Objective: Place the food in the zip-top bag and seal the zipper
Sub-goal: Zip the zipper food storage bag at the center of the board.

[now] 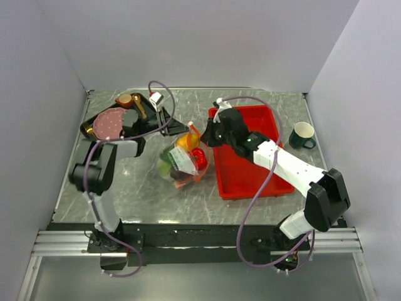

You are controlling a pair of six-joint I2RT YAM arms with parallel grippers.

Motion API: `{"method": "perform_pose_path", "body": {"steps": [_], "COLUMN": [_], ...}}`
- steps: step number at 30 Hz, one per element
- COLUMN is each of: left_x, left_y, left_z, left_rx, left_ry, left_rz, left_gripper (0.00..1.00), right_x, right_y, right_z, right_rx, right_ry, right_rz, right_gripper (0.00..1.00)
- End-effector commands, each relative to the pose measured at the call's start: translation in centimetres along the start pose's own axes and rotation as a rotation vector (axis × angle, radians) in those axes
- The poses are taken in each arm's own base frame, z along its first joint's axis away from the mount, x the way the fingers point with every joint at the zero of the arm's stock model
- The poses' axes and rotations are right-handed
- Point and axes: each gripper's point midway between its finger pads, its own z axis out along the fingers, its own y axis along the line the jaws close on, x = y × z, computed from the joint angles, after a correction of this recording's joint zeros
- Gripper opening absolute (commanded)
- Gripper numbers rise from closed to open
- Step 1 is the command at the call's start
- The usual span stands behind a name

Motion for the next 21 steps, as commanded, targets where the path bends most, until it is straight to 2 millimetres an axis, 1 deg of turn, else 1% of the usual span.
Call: {"method": "perform_pose_path", "body": {"steps": [1, 2, 3, 7, 11, 15, 17, 21], "left_x": [-0.3, -0.1, 0.2, 0.4, 0.2, 0.2, 0.2, -0.3], "left_y": [-3.2, -3.7, -2.7, -2.5, -1.2, -0.6, -0.2, 0.0], "left_z": [-0.5, -0.8, -1.0, -1.2, -0.9, -1.0, -1.1, -1.0], "left_rx": [-0.053, -0.075, -0.124, -0.139, -0.15, -0.17, -0.193, -0.212], "left_ry": [-0.014, -0.015, -0.009, -0.011, -0.002, 0.003, 0.004, -0.006], "left_rz": [0.247, 0.262, 0.263, 0.278, 0.261, 0.268, 0.268, 0.273], "left_gripper": [0.45, 0.45, 0.46, 0.43, 0.44, 0.44, 0.43, 0.38], "right_x": [-3.4, -3.7, -3.6, -4.2, -4.6, -4.5, -4.4, -4.4], "right_y": [1.5, 1.8, 1.8, 2.5, 2.7, 2.5, 2.5, 2.5], "right_z": [0.2, 0.3, 0.5, 0.6, 0.7, 0.8, 0.8, 1.0], "right_rx": [-0.019, -0.029, -0.035, -0.07, -0.072, -0.066, -0.066, -0.067], "right_ry": [-0.088, -0.094, -0.091, -0.113, -0.114, -0.107, -0.105, -0.099], "right_rz": [-0.019, -0.023, -0.032, -0.058, -0.073, -0.083, -0.086, -0.083], "right_gripper": [0.07, 0.07, 0.07, 0.08, 0.08, 0.09, 0.09, 0.09]}}
